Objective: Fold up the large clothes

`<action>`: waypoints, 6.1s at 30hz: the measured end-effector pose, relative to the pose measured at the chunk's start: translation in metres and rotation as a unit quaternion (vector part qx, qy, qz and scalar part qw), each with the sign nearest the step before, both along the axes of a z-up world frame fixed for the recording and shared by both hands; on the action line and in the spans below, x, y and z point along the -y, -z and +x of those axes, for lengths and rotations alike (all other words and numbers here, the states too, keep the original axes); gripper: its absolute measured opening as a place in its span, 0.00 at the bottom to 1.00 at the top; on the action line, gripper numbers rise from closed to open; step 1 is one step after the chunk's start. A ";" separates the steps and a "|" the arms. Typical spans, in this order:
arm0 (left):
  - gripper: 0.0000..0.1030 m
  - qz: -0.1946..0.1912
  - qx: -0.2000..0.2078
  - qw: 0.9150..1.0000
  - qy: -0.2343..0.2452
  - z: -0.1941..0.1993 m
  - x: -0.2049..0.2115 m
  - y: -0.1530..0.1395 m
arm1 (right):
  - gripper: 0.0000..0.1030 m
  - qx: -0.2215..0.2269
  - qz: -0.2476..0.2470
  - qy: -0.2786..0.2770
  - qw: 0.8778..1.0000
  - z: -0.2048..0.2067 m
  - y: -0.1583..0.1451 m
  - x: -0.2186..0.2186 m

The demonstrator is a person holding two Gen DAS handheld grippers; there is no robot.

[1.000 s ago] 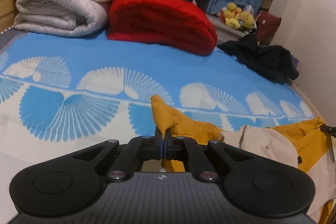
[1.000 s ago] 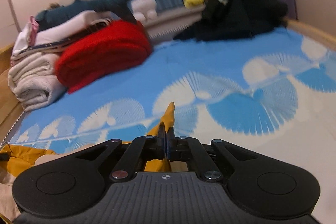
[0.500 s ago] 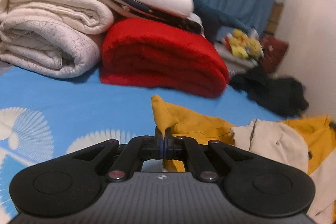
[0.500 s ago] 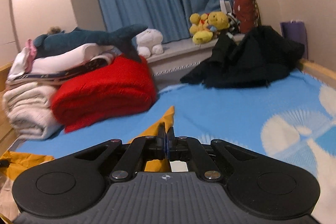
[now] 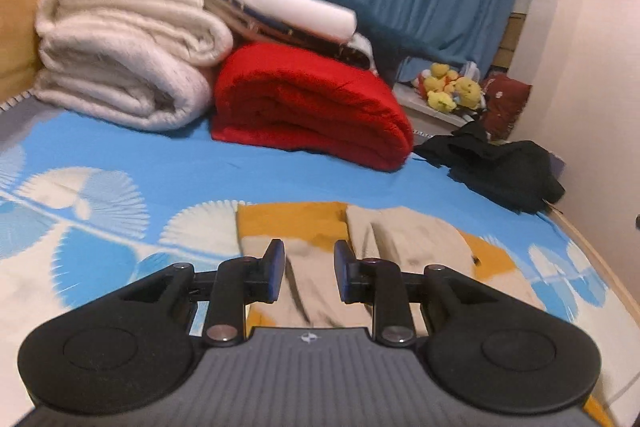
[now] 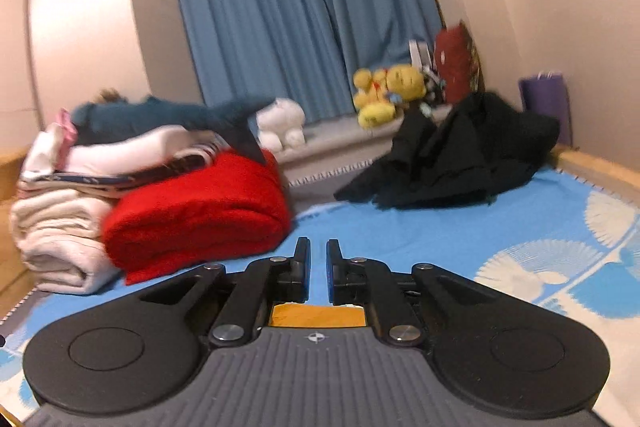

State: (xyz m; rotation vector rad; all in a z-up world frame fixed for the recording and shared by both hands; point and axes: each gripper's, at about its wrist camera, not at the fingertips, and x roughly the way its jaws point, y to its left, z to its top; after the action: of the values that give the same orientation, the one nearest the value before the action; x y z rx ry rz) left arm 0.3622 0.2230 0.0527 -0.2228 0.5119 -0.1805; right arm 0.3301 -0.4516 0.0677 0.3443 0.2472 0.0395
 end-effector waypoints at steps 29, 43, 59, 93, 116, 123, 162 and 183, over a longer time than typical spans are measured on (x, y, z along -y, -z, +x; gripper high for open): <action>0.44 -0.002 0.138 0.990 0.013 -0.358 0.051 -0.175 | 0.35 0.212 0.022 0.068 0.975 -0.389 -0.172 0.049; 0.44 0.072 -0.180 0.978 -0.080 -0.258 0.069 0.091 | 0.40 -0.207 0.047 0.069 0.975 -0.280 0.101 -0.006; 0.02 0.065 -0.279 0.951 -0.118 -0.248 0.032 0.128 | 0.26 -0.391 0.053 0.064 0.917 -0.269 0.175 -0.016; 0.05 0.078 -0.281 0.951 -0.102 -0.251 0.042 0.137 | 0.04 -0.393 0.003 0.050 0.918 -0.274 0.169 -0.033; 0.02 -0.009 -0.113 0.993 0.013 -0.323 0.021 -0.045 | 0.01 -0.168 0.071 -0.031 0.983 -0.328 0.002 -0.010; 0.02 -0.102 -0.101 0.990 0.012 -0.380 -0.035 -0.118 | 0.00 -0.095 0.103 -0.059 0.988 -0.392 -0.071 0.022; 0.65 -0.053 -0.280 0.954 -0.089 -0.078 -0.008 0.110 | 0.52 -0.364 0.145 0.025 0.920 -0.116 0.166 0.009; 0.02 -0.018 -0.063 0.990 -0.124 -0.064 0.011 0.052 | 0.01 -0.094 0.076 0.058 0.991 -0.114 0.070 -0.002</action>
State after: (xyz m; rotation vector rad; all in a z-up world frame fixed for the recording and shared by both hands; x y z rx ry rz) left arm 0.2982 0.2122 0.0008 -0.3330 0.6010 0.0676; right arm 0.2157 -0.4491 -0.0021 0.5149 0.4114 -0.0894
